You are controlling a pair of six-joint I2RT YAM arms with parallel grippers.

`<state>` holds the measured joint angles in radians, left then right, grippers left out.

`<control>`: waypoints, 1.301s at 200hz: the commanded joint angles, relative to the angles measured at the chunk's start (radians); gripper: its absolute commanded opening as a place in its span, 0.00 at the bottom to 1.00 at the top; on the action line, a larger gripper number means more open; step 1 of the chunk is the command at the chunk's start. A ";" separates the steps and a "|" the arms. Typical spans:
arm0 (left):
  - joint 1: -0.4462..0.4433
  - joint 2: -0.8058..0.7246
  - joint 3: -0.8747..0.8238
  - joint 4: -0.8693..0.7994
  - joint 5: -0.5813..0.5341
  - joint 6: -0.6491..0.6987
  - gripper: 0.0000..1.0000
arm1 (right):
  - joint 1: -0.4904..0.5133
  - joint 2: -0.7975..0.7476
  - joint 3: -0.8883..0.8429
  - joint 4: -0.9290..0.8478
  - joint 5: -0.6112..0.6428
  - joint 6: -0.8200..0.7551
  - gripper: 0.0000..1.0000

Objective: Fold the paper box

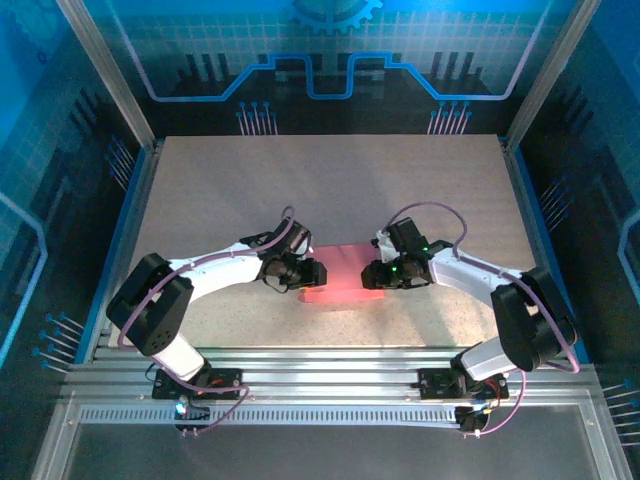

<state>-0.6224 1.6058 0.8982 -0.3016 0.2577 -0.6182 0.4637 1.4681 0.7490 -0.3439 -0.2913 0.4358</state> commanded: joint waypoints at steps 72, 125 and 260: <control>-0.004 -0.021 -0.011 0.034 -0.031 0.017 0.39 | -0.006 -0.068 0.018 -0.018 0.007 -0.007 0.36; -0.004 -0.140 -0.017 0.026 -0.061 0.016 0.41 | -0.004 -0.217 0.051 -0.102 0.009 -0.004 0.47; -0.002 -0.343 -0.184 0.043 -0.137 -0.033 0.99 | -0.005 -0.301 -0.055 -0.105 0.061 0.021 1.00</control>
<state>-0.6239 1.3102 0.7383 -0.3016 0.1341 -0.6308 0.4644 1.1465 0.7074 -0.4603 -0.2352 0.4599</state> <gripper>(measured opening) 0.992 0.999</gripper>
